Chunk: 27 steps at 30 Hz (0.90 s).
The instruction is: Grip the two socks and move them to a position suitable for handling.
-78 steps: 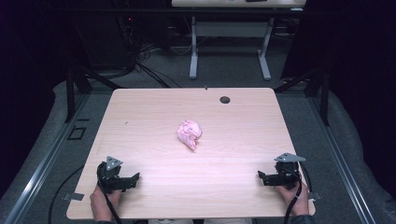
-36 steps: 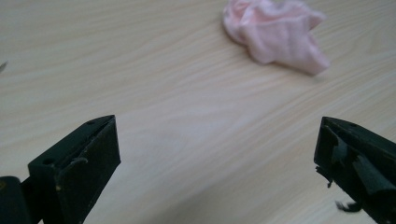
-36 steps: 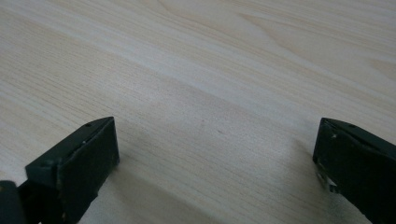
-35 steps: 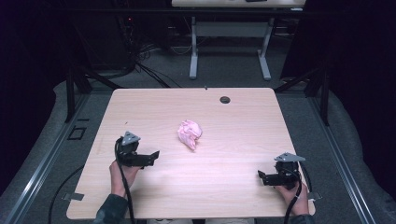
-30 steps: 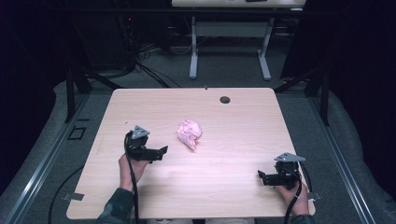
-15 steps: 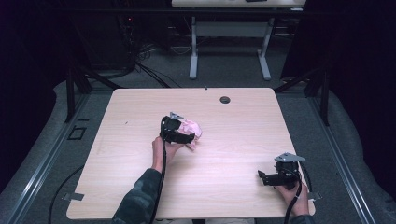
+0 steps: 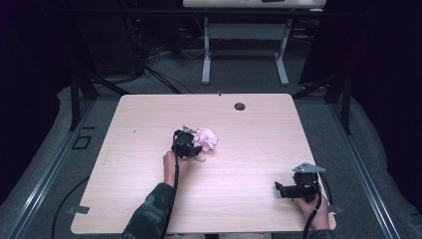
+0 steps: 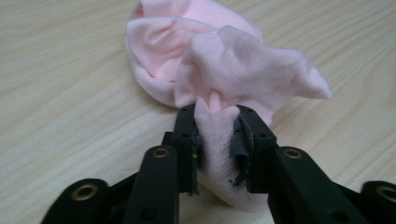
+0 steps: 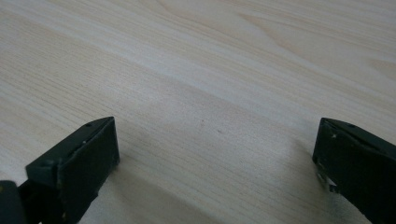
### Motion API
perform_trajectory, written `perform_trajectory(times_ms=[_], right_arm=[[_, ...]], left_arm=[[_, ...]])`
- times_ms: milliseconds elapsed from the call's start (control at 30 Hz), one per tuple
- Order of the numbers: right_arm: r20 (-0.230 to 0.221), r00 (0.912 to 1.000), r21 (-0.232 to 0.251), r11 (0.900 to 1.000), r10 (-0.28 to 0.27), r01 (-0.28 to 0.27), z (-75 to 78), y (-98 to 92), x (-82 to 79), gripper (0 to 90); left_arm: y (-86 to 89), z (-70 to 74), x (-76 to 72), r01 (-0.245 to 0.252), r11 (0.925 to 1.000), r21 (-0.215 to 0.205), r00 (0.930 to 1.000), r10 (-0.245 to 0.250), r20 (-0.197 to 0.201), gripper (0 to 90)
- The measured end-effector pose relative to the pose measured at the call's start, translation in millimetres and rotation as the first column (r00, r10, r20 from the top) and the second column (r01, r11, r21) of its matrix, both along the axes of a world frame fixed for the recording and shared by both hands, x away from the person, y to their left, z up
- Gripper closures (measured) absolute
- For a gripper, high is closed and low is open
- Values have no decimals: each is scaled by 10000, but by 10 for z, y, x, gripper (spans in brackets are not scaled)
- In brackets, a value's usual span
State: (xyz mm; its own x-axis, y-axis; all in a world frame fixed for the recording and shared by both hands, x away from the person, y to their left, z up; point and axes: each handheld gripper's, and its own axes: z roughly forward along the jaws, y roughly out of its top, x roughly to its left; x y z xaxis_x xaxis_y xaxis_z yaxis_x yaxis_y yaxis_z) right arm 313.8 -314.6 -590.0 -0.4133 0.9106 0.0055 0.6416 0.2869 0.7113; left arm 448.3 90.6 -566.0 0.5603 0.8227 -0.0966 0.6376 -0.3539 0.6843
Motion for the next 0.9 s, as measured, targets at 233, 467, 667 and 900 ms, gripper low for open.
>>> perform_trajectory(times_ms=[233,467,667,900], right_arm=[[0,10000,2,10000,-1,1,0,0,0,0],[17,10000,28,10000,-37,37,-2,2,0,0],[13,10000,23,10000,-41,41,-1,1,1,0],[24,10000,33,10000,-88,88,-2,2,1,0]], left_arm=[[132,152,-151,126,9985,-539,9990,-103,425,768],[229,432,-489,915,9927,-791,9907,-827,1083,782],[211,479,-766,1546,9840,-890,9834,-1447,1091,782],[118,369,-1096,2294,9681,-1005,9716,-2216,824,783]])
